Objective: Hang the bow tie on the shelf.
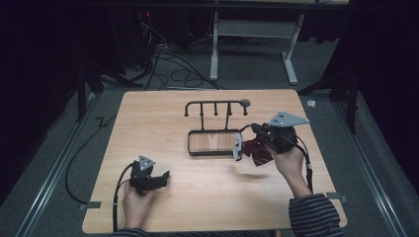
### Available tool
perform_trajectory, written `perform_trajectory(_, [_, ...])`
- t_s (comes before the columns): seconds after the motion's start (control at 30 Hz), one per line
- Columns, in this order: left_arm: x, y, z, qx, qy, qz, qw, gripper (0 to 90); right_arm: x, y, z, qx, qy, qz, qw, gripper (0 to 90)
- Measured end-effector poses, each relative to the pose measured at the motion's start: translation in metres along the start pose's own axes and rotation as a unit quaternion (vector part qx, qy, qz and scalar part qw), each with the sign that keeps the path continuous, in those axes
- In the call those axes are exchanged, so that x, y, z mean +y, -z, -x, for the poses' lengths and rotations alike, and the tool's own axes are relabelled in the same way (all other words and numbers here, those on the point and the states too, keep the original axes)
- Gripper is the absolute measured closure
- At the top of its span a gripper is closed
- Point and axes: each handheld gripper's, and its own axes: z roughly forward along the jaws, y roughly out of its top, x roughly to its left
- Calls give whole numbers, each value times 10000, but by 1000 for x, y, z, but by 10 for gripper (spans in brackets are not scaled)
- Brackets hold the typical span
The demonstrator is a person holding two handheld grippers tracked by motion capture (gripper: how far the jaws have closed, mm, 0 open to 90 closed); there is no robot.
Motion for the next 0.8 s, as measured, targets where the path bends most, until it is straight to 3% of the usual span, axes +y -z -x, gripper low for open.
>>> perform_trajectory(0.8, [0, 0, 0, 4, -1, 0, 10000, 201, 15, -22, -20, 293, 142, 35, 9995, 900])
